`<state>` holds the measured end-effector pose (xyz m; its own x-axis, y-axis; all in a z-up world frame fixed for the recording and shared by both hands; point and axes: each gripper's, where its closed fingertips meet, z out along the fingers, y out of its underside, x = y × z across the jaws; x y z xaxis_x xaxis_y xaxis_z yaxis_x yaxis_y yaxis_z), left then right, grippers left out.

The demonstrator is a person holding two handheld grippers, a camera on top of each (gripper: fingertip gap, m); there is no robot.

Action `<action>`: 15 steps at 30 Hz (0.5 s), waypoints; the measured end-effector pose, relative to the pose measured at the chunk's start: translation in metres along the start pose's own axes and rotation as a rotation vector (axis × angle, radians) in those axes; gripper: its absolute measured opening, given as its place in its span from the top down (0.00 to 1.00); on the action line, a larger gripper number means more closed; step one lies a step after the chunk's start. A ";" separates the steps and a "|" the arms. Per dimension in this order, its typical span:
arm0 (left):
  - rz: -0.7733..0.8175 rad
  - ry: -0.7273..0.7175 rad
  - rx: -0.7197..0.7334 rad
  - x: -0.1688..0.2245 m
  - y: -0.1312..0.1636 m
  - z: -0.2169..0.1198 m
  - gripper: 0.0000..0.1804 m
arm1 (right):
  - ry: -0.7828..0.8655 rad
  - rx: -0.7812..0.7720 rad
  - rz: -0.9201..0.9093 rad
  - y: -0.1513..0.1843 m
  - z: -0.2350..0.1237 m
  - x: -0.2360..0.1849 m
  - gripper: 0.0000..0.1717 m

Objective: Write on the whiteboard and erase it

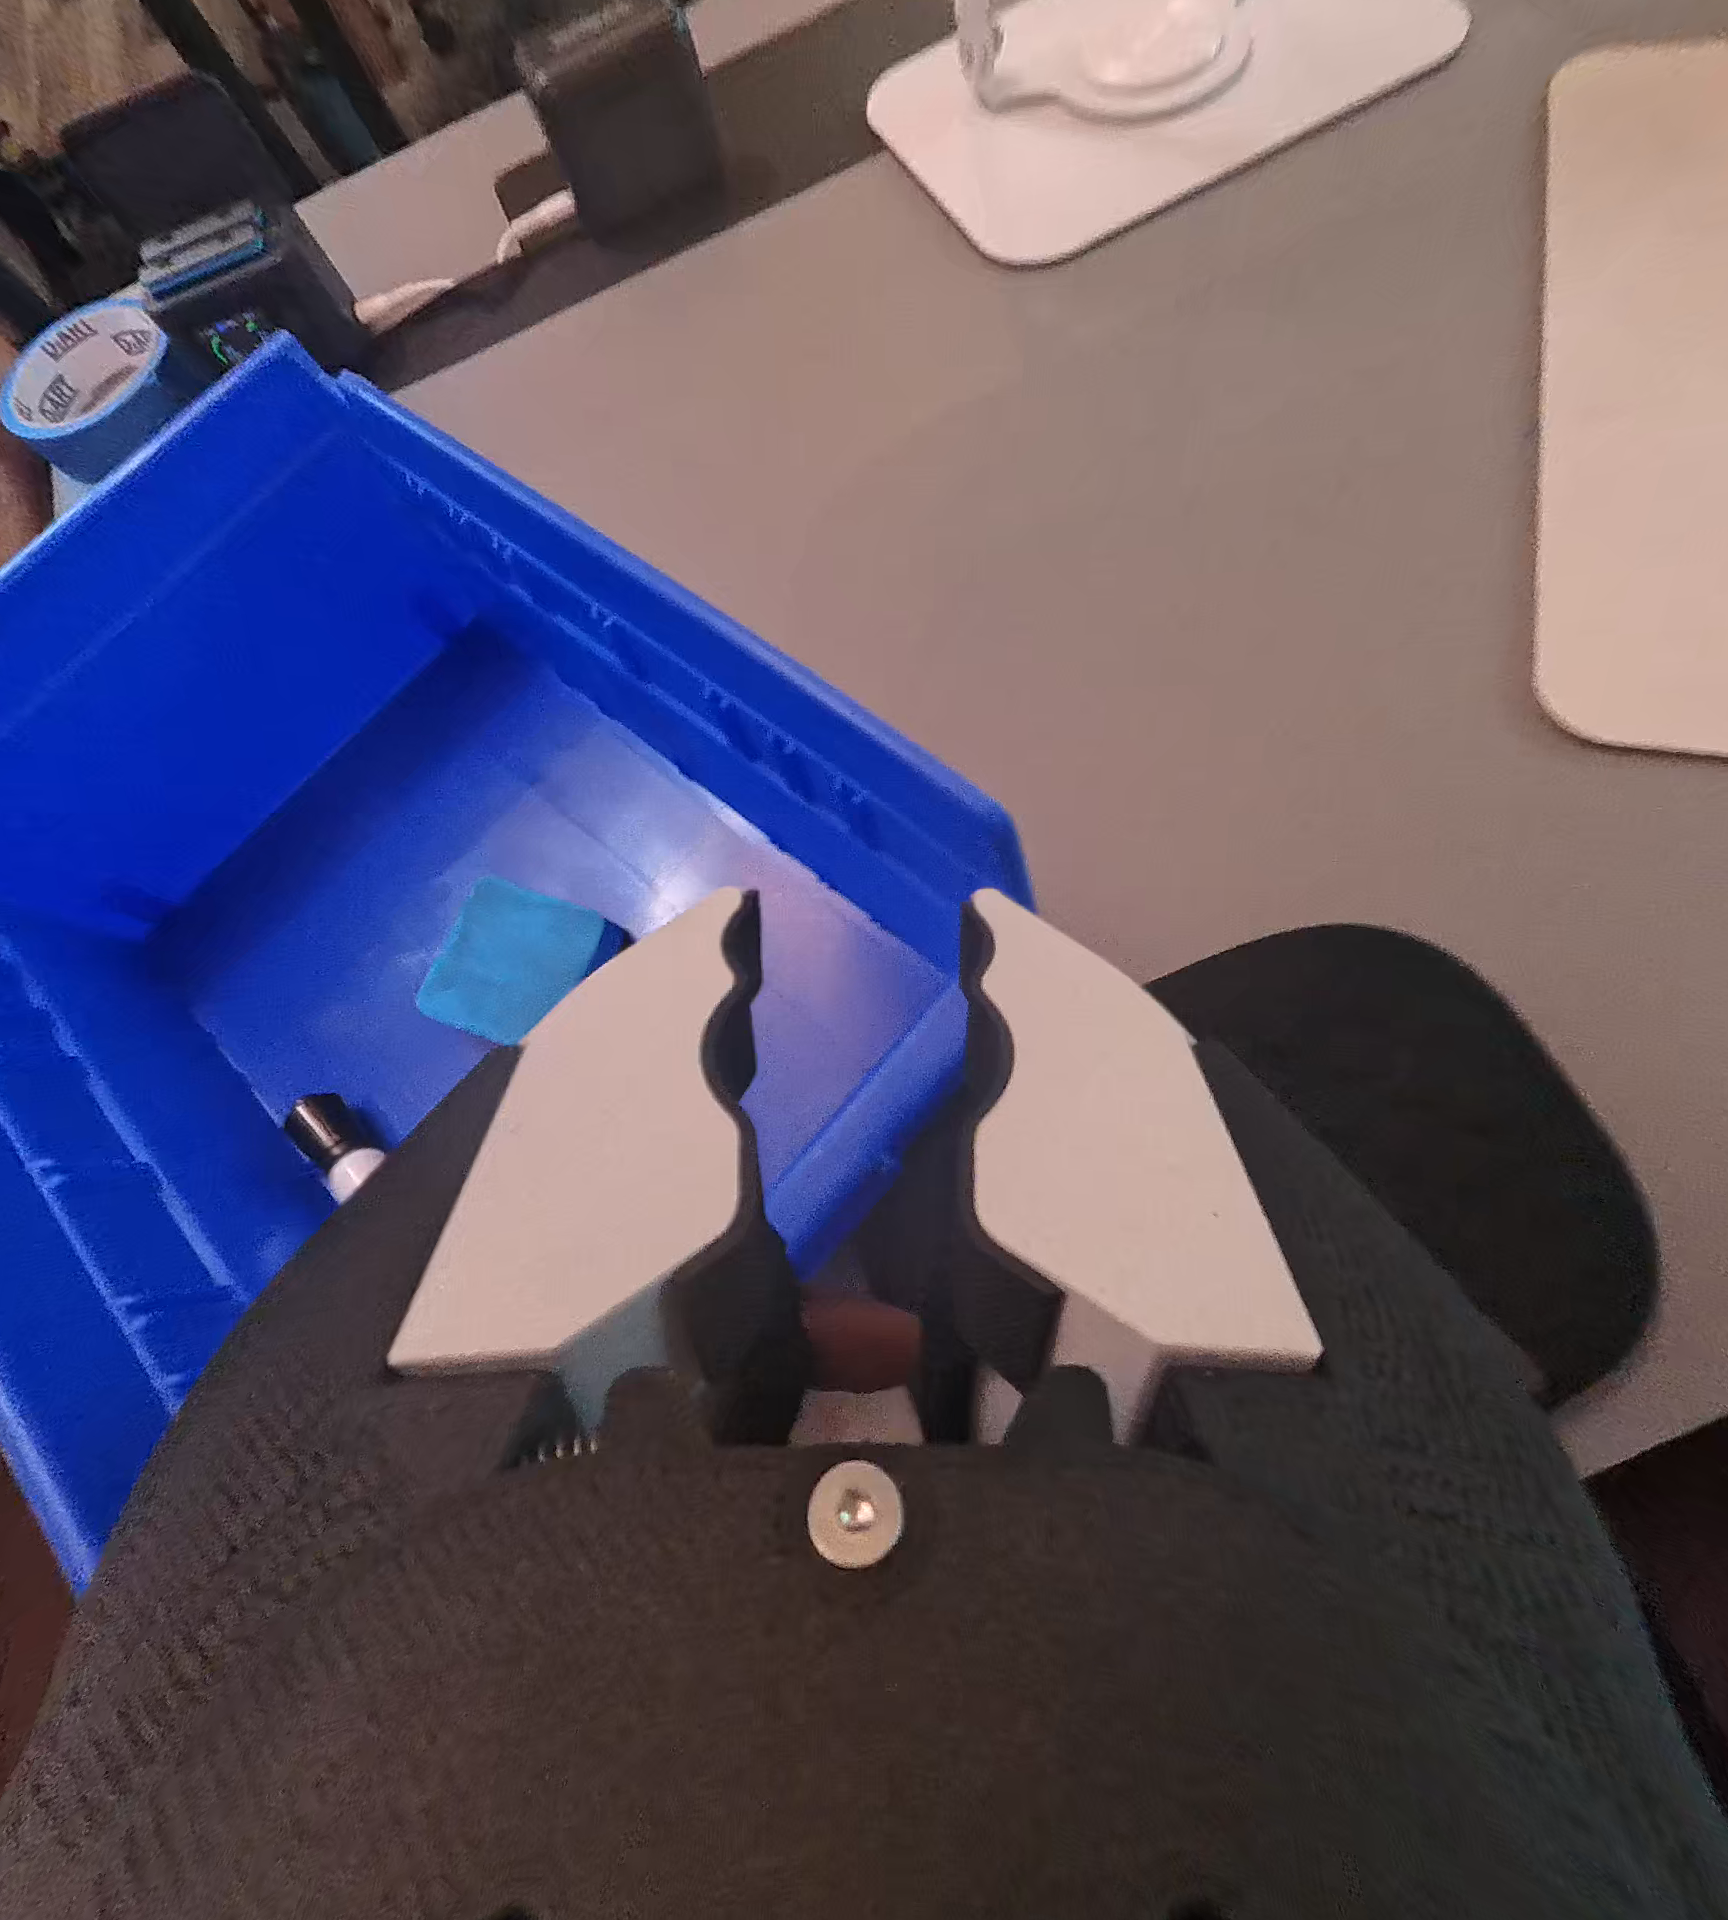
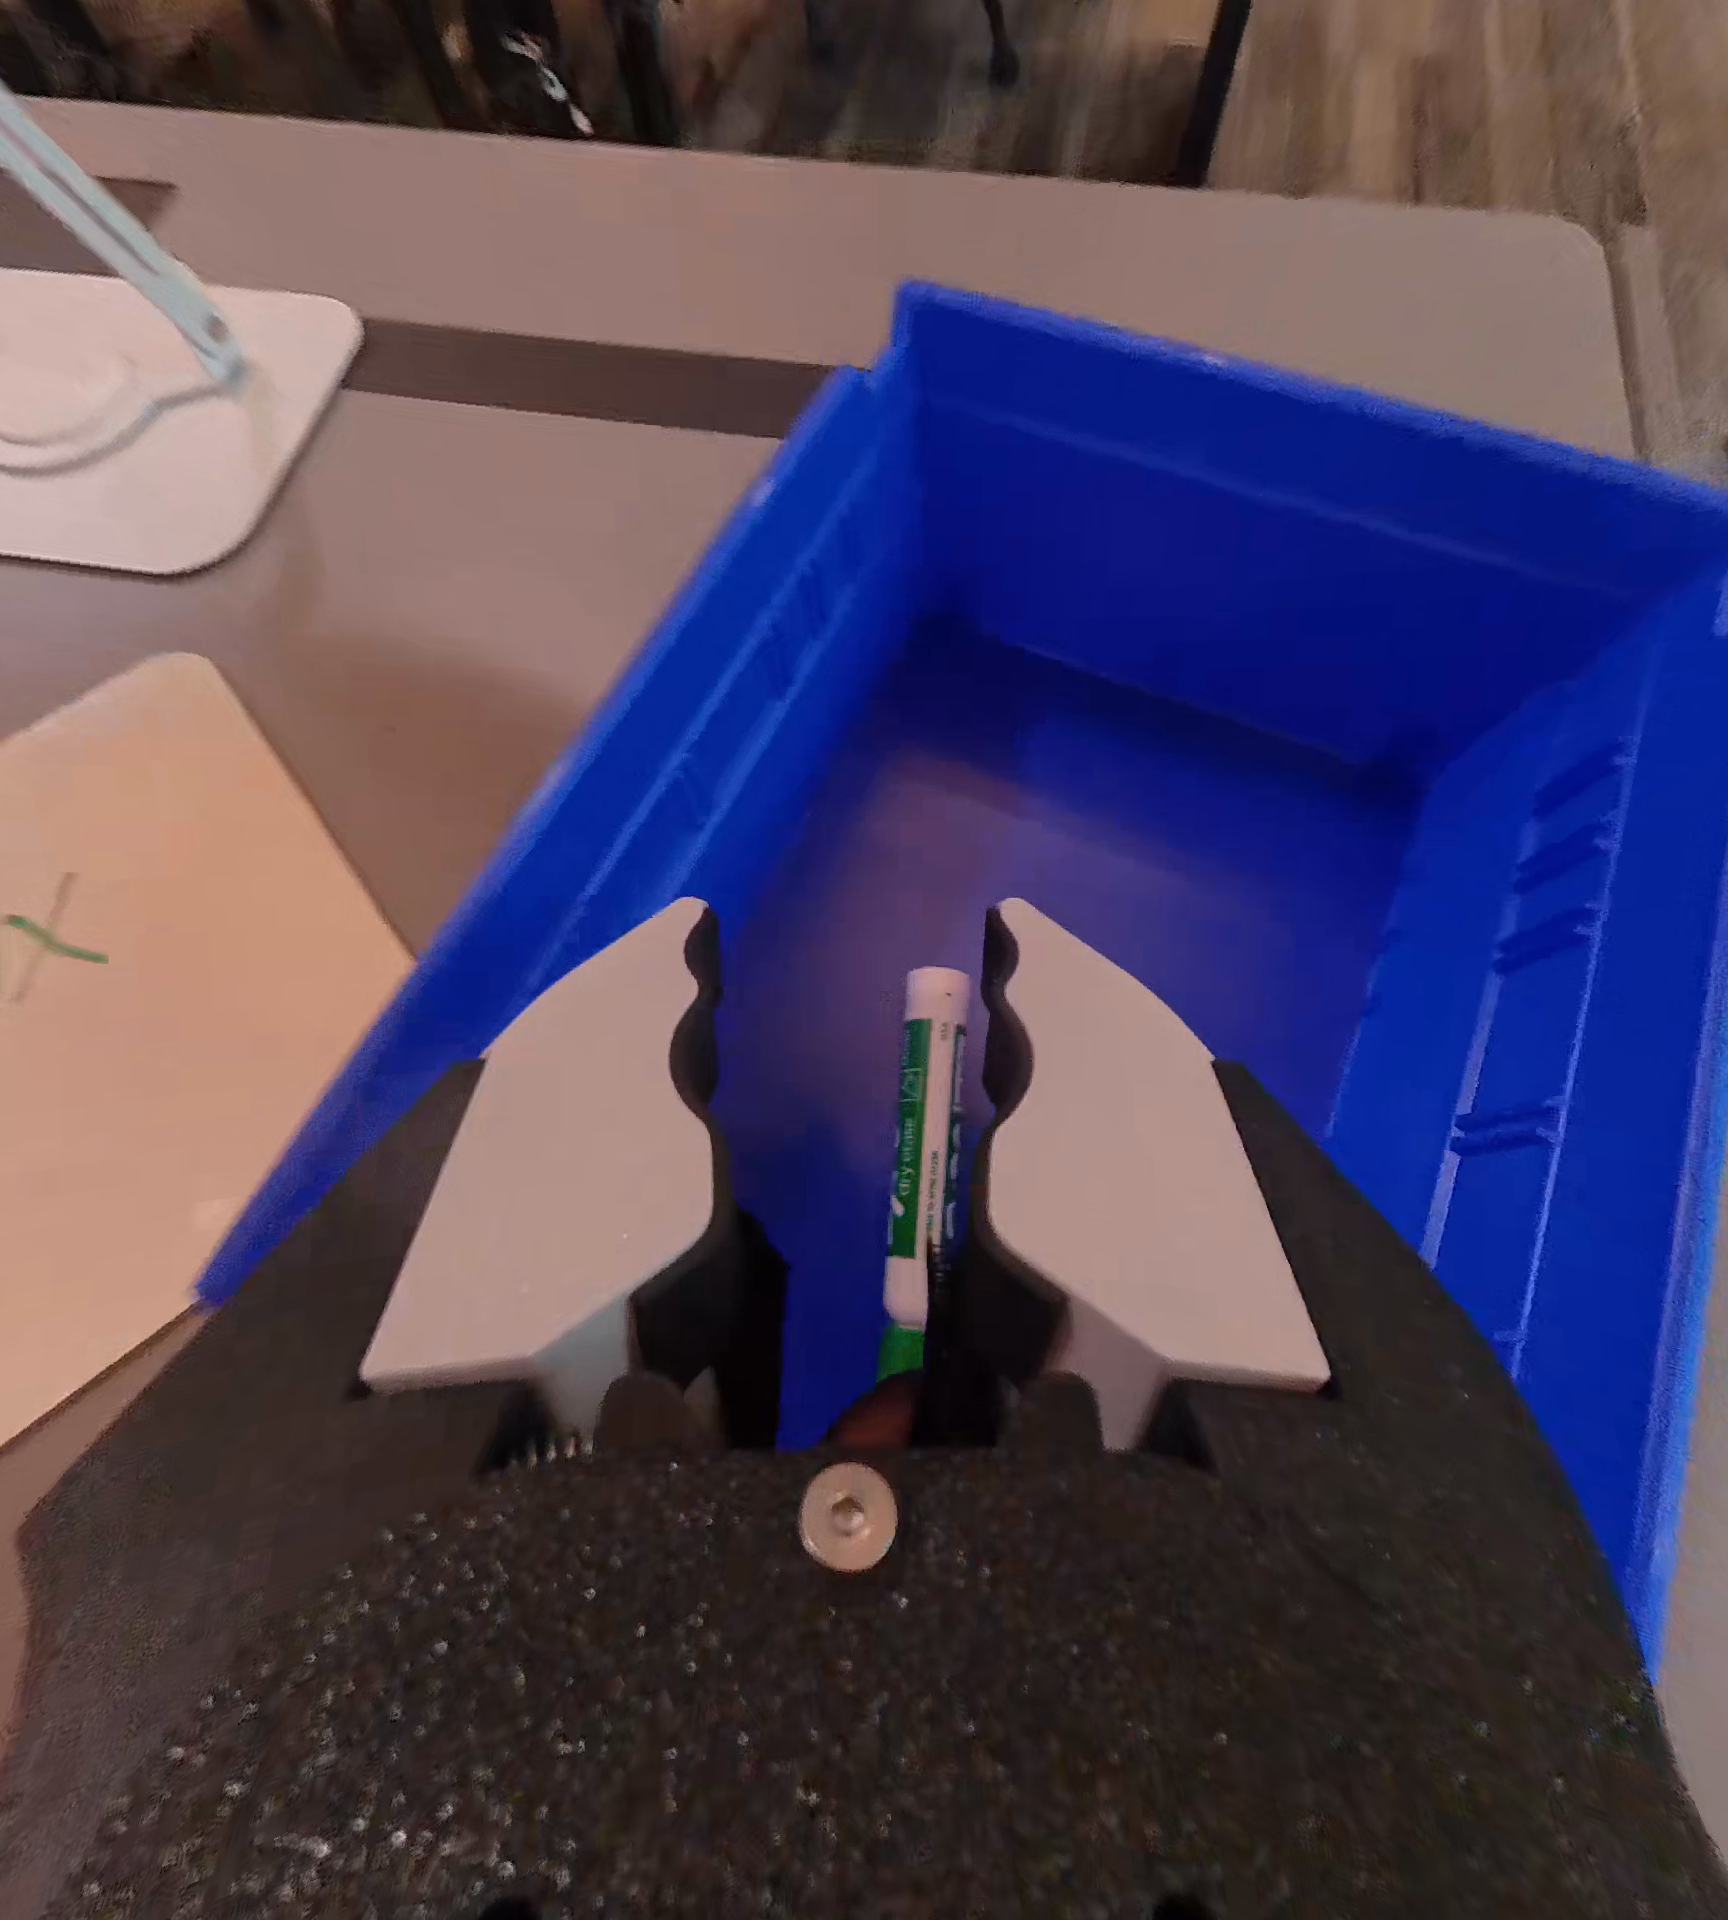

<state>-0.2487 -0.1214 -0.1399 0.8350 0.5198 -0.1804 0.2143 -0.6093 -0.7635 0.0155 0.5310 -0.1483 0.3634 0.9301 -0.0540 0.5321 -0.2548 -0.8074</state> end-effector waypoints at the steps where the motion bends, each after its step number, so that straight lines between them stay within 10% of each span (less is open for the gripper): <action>1: 0.015 0.004 -0.031 -0.007 0.002 0.003 0.78 | -0.031 0.007 -0.013 -0.003 -0.007 -0.008 0.69; 15: 0.344 0.193 -0.595 -0.113 0.072 0.056 0.58 | -0.469 0.238 -0.236 -0.029 -0.089 -0.151 0.61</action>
<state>-0.3555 -0.1908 -0.2094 0.9679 0.1577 -0.1958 0.1168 -0.9717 -0.2054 0.0133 0.3747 -0.0647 -0.1514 0.9862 -0.0677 0.3510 -0.0104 -0.9363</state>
